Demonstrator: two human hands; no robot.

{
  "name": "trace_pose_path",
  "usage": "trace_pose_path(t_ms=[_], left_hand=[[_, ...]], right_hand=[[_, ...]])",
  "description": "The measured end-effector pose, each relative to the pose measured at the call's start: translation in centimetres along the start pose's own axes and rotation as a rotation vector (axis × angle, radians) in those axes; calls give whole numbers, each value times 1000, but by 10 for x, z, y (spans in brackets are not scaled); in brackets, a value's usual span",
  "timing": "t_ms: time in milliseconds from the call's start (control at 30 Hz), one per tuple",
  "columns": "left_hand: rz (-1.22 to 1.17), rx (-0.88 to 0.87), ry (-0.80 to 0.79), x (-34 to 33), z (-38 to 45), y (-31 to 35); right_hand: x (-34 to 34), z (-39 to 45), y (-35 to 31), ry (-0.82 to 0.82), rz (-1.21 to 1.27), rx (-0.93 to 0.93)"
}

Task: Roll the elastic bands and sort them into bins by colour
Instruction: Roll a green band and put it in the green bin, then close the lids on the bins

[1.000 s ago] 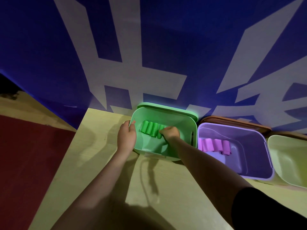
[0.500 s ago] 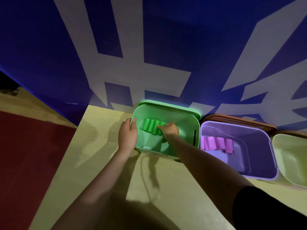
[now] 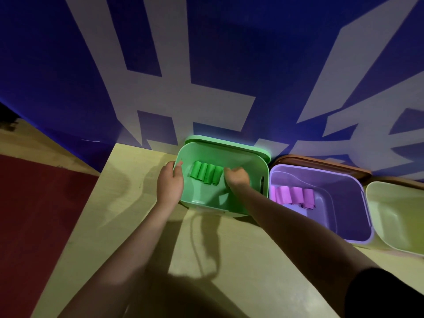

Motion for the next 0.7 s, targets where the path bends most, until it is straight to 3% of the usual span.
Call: trace_pose_path(t_ms=[200,333,500,700], left_hand=[[-12,7,-9,0,0,-1],[-6,32,-20,0,2,0],[72,14,-28,1,-1,6],[77,36,-54,1,-2,8]], right_hand=[[32,-48,-32,17,-131,364],[99,-86,-37,218,9,559],[149,-84,-30,355,-37,521],[138,-59,-36,265,-203,450]])
Point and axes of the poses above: each hand's wrist, its own z-axis towards the middle knuckle, its own x-axis out of the back of the hand, y = z × x, the point moved 8 cm from there along z, towards the middle knuckle, and after that the axes turned 8 degrees about -x, right-handed, at the moved point
